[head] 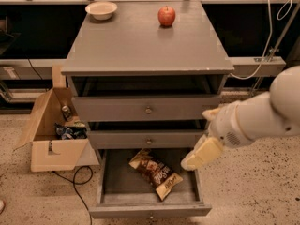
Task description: Pick brown chip bag from bottom drawer and place on counter
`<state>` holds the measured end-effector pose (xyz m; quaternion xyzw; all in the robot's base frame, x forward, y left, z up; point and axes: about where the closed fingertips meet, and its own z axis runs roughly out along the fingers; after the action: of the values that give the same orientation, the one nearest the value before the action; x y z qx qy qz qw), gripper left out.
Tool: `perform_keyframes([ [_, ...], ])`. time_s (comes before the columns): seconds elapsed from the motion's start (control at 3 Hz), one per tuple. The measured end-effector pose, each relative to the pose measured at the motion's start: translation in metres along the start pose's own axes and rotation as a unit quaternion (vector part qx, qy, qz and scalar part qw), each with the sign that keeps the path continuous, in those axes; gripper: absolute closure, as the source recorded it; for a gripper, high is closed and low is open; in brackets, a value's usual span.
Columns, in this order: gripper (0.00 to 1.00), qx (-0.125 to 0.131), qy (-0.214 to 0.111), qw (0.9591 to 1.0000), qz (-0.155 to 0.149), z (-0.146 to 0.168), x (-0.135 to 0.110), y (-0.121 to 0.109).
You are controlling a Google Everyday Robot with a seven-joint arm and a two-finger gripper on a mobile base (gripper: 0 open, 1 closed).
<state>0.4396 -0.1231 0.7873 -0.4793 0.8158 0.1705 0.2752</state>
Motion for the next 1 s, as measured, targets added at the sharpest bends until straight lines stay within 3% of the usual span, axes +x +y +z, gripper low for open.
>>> perform_keyframes([
  [0.33,0.00,-0.040,-0.027,0.9988,0.010,0.092,0.041,0.010],
  [1.0,0.00,-0.069,-0.096,0.9919,0.045,0.254,0.087,-0.001],
])
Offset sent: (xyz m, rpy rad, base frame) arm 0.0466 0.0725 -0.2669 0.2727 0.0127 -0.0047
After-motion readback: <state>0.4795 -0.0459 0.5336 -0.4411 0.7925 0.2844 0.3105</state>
